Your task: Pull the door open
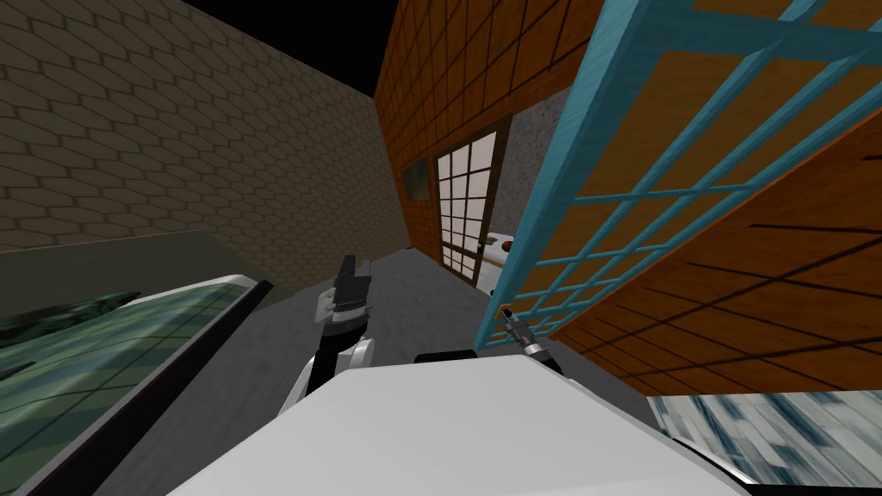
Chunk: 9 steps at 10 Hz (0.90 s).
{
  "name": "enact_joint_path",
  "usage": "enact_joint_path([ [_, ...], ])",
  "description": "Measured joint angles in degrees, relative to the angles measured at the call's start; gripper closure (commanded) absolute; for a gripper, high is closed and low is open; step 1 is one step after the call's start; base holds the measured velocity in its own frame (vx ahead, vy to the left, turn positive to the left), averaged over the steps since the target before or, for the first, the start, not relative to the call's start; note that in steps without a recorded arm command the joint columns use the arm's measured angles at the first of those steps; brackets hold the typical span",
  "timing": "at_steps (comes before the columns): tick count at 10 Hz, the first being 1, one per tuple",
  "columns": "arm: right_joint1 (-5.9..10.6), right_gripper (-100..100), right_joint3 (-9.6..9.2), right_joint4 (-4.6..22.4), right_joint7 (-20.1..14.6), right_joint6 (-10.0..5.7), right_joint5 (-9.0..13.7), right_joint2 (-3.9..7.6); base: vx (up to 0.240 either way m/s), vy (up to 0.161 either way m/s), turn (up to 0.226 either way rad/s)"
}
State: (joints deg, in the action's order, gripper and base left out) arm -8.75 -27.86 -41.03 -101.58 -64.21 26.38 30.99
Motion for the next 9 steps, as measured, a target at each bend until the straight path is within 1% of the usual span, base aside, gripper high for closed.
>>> enact_joint_path([
  [1, -0.70, 100, -0.74, -0.8, -0.3, -0.61, -0.6, 0.80, -0.043, -0.051, -0.050],
  [2, -0.79, 100, -1.61, 0.2, -0.9, -2.39, -1.2, 0.97, -0.042, -0.031, -0.017],
  [4, -1.95, 100, -2.55, -0.5, -1.3, -3.54, -1.9, 1.57, -0.068, -0.085, -0.020],
  [5, -3.07, 100, -3.31, -1.8, -1.6, -4.03, -2.4, 2.33, -0.118, -0.115, 0.007],
  [6, -3.73, 100, -3.94, -2.4, -1.8, -4.69, -2.8, 2.64, -0.154, -0.120, 0.012],
  [7, -3.71, 100, -4.54, -1.8, -2.1, -5.63, -3.3, 2.53, -0.096, -0.039, 0.013],
  [8, -3.59, 100, -4.65, -1.7, -2.1, -5.71, -3.4, 2.46, 0.044, 0.082, -0.031],
  [9, -3.55, 100, -4.65, -1.3, -2.3, -5.97, -3.4, 2.63, 0.124, 0.095, -0.071],
])
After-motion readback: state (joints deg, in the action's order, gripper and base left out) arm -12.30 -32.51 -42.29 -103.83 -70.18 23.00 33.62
